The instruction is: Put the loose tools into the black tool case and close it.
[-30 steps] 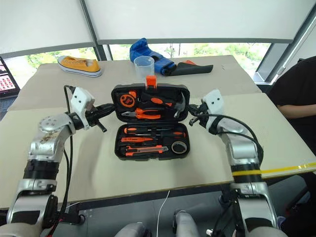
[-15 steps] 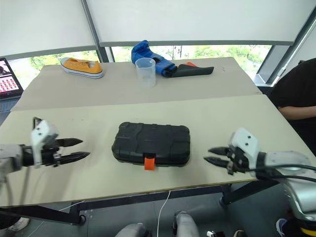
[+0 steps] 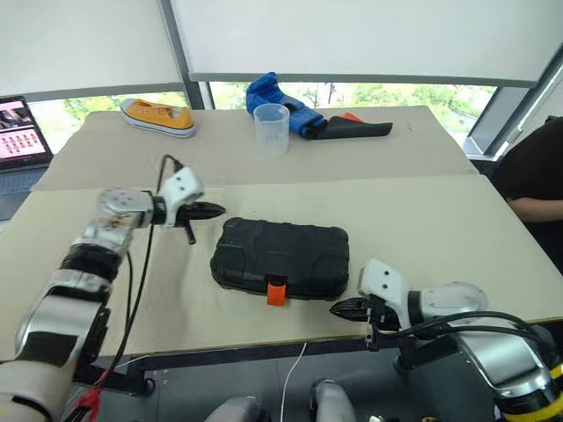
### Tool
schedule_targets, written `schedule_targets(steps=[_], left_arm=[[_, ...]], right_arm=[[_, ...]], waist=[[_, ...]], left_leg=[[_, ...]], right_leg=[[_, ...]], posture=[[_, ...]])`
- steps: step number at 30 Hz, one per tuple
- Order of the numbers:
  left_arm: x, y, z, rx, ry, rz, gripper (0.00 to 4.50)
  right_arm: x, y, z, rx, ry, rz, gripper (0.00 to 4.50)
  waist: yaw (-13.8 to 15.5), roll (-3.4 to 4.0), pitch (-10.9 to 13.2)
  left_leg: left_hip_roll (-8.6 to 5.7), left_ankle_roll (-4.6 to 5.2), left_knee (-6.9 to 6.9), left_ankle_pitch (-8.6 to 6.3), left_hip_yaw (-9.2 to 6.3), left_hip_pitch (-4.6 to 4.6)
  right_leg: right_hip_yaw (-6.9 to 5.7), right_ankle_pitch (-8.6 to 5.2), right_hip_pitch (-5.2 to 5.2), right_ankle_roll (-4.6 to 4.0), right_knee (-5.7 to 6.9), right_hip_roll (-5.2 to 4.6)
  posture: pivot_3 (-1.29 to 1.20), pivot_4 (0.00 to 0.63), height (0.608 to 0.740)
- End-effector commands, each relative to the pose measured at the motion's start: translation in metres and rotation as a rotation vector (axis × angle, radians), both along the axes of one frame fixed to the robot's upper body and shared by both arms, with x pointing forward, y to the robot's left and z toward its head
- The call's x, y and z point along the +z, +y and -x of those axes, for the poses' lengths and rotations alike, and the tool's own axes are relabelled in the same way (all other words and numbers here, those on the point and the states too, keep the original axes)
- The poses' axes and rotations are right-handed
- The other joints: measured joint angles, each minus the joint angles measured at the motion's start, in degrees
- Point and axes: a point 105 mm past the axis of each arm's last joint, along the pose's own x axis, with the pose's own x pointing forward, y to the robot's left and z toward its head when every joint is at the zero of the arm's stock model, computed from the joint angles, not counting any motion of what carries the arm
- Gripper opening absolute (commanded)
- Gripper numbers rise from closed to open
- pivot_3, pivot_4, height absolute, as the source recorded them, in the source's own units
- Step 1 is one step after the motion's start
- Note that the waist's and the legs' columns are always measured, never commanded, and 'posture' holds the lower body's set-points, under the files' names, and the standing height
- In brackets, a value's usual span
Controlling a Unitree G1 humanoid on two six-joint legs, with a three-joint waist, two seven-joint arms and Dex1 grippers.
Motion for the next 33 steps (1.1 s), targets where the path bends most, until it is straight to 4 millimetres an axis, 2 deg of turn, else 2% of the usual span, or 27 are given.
schedule_targets(steps=[1, 5, 8, 10, 13, 17, 20, 22, 24, 29, 31, 33], left_arm=[[0.004, -0.014, -0.004, -0.057, -0.055, -0.049, 0.05], [-0.008, -0.026, 0.017, -0.251, 0.050, -0.075, 0.05], [-0.019, -0.018, 0.047, -0.433, 0.175, -0.150, 0.05], [-0.018, -0.017, 0.053, -0.455, 0.180, -0.147, 0.05], [-0.004, -0.020, 0.050, -0.424, 0.157, -0.062, 0.05], [0.029, -0.035, 0.046, -0.380, 0.185, 0.143, 0.05], [0.051, -0.056, 0.058, -0.446, 0.242, 0.253, 0.05], [0.045, -0.066, 0.072, -0.511, 0.251, 0.204, 0.05], [0.028, -0.072, 0.081, -0.553, 0.236, 0.116, 0.05], [-0.007, -0.077, 0.087, -0.567, 0.213, -0.020, 0.05], [-0.019, -0.078, 0.090, -0.585, 0.197, -0.068, 0.05], [-0.022, -0.079, 0.090, -0.588, 0.190, -0.070, 0.05]], right_arm=[[0.002, 0.010, -0.010, 0.037, -0.069, 0.023, 0.00], [0.004, 0.006, -0.034, -0.051, -0.140, 0.032, 0.00], [0.012, -0.022, -0.070, -0.229, -0.260, 0.080, 0.00], [0.016, -0.039, -0.083, -0.318, -0.273, 0.085, 0.00], [0.018, -0.052, -0.086, -0.354, -0.266, 0.076, 0.00], [0.024, -0.060, -0.079, -0.374, -0.231, 0.027, 0.00], [0.028, -0.058, -0.065, -0.342, -0.189, -0.005, 0.00], [0.031, -0.052, -0.054, -0.310, -0.158, -0.032, 0.00], [0.036, -0.041, -0.042, -0.262, -0.129, -0.074, 0.00], [0.039, -0.013, -0.015, -0.146, -0.046, -0.120, 0.00], [0.032, -0.004, -0.012, -0.133, -0.033, -0.116, 0.00], [0.024, 0.000, -0.018, -0.152, -0.035, -0.114, 0.00]], waist=[[-0.3, 0.00, 0.0], [0.0, -0.01, 0.0], [0.0, 0.00, 0.0], [0.0, 0.01, 0.0], [0.3, 0.01, 0.0], [0.2, 0.01, 0.0], [0.2, 0.01, 0.0], [0.1, 0.01, 0.0], [0.0, 0.11, -0.1], [-0.1, 0.11, -0.1], [0.2, 0.11, -0.1], [0.2, 0.11, -0.1]], left_leg=[[0.05, 0.02, 0.03, -0.01, -0.01, -0.10], [-0.01, 0.24, 0.03, -0.14, -0.09, -0.28], [-0.01, 0.24, 0.12, -0.14, -0.02, -0.28], [-0.03, 0.25, 0.17, -0.14, 0.04, -0.27], [-0.03, 0.25, 0.25, -0.14, 0.01, -0.29], [-0.01, 0.25, 0.33, -0.13, -0.04, -0.60], [-0.02, 0.26, 0.81, -0.14, -0.05, -0.94], [-0.03, 0.28, 0.81, -0.15, -0.04, -0.99], [-0.03, 0.28, 0.79, -0.15, -0.04, -0.90], [0.04, 0.25, 0.75, -0.15, 0.00, -0.66], [0.09, 0.23, 0.78, -0.14, 0.00, -0.60], [0.12, 0.22, 0.73, -0.14, 0.00, -0.27]], right_leg=[[0.03, 0.00, -0.02, 0.00, -0.05, -0.05], [-0.08, 0.05, -0.28, 0.08, -0.06, -0.02], [-0.09, 0.06, -0.31, 0.06, -0.04, 0.02], [-0.08, 0.08, -0.34, 0.09, -0.04, 0.02], [-0.03, 0.12, -0.34, 0.07, -0.02, 0.10], [-0.01, 0.14, -0.65, 0.03, 0.10, 0.10], [0.01, 0.15, -0.95, 0.00, 0.69, 0.05], [0.05, 0.15, -0.97, 0.01, 0.67, 0.00], [0.11, 0.15, -0.93, 0.01, 0.68, -0.02], [0.30, 0.16, -0.83, -0.06, 0.64, 0.05], [0.29, 0.18, -0.76, -0.09, 0.64, 0.09], [0.30, 0.17, -0.35, -0.08, 0.60, 0.08]], posture=[[0.00, 0.150, 0.724], [0.00, 0.150, 0.724], [0.00, 0.150, 0.724], [0.00, 0.150, 0.724], [0.00, 0.150, 0.724], [0.00, 0.150, 0.724], [0.00, 0.150, 0.724], [0.00, 0.150, 0.724], [0.00, 0.150, 0.724], [0.00, 0.150, 0.724], [0.00, 0.150, 0.724], [0.00, 0.150, 0.724]])
